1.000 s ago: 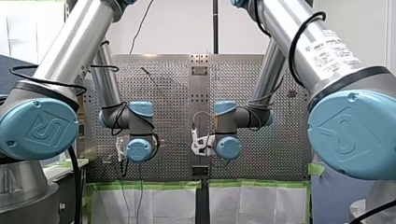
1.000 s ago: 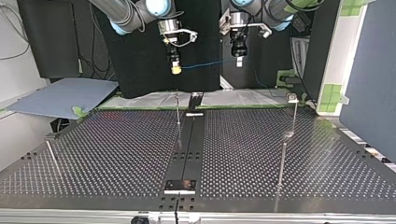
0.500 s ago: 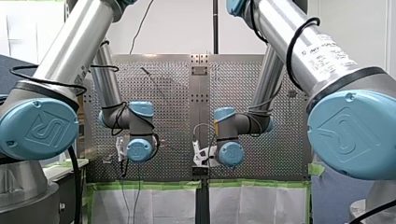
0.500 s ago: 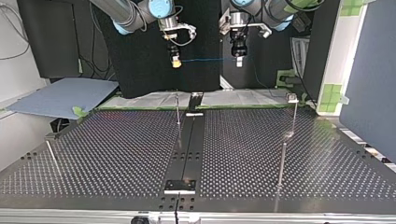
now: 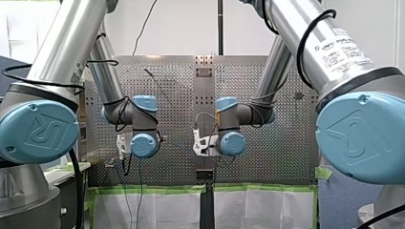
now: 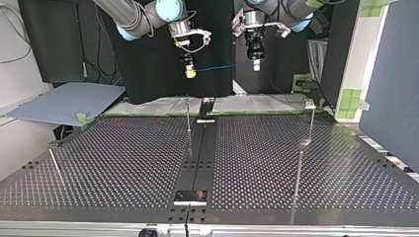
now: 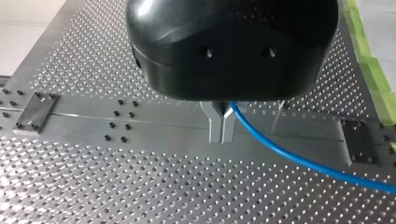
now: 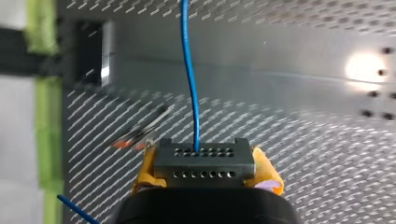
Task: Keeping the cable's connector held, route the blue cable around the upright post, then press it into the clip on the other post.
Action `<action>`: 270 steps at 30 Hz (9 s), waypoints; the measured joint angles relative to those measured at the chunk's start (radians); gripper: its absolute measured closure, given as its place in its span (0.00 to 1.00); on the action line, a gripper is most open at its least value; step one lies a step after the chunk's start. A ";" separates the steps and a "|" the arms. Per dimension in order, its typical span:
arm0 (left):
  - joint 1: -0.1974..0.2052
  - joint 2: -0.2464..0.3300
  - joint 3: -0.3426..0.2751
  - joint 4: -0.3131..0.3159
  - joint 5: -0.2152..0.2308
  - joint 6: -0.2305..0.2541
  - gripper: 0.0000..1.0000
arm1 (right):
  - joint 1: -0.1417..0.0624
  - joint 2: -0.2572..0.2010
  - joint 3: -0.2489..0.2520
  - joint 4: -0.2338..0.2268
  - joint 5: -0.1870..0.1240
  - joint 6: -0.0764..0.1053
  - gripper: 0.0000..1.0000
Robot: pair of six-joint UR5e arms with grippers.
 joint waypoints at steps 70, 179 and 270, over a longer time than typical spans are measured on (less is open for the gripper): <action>0.298 0.454 0.623 -0.711 0.036 0.110 1.00 | -0.005 -0.174 -0.620 0.297 -0.251 0.229 1.00; 0.536 0.058 0.761 -0.873 0.557 -0.200 0.00 | -0.028 0.244 -0.710 0.397 -0.182 0.125 1.00; 0.548 0.057 0.761 -0.869 0.561 -0.250 0.00 | -0.154 0.743 -0.527 0.038 -0.035 0.164 1.00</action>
